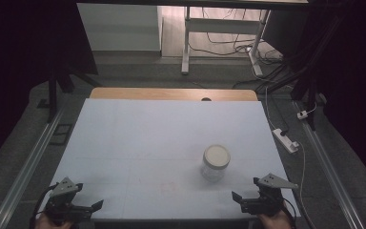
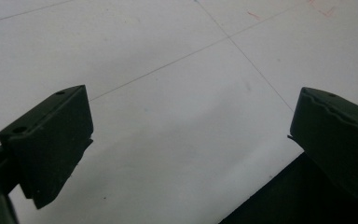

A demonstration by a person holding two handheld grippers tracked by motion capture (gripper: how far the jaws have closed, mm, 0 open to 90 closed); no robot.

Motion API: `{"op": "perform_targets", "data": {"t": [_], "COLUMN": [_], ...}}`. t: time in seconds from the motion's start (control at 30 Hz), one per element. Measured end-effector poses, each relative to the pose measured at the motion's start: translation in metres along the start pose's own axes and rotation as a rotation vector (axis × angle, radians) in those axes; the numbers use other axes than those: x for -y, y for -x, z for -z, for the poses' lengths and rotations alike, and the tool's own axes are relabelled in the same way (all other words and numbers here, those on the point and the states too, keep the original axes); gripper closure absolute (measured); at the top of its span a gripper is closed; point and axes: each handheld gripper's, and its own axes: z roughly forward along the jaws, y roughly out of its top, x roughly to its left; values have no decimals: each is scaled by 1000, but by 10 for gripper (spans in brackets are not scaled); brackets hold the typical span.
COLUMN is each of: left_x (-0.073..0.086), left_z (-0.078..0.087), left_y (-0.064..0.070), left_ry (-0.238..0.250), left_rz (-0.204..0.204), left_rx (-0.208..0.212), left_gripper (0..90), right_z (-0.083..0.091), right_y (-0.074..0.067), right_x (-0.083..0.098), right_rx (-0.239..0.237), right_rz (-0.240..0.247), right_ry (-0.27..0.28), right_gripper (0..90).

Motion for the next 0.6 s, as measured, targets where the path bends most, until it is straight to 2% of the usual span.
{"op": "perform_targets", "data": {"t": [0.27,0.6], "left_x": [0,0], "left_z": [0,-1], "left_y": [-2,-2], "left_ry": [-2,-7], "left_rz": [10,5], "left_rx": [22,28], "left_gripper": [3,3], "right_z": [-2,-2], "right_y": [0,-1], "right_x": [-1,-1], "right_rx": [-6,-6], "right_rz": [3,10], "right_ry": [-14,-20], "right_gripper": [0,0]}}
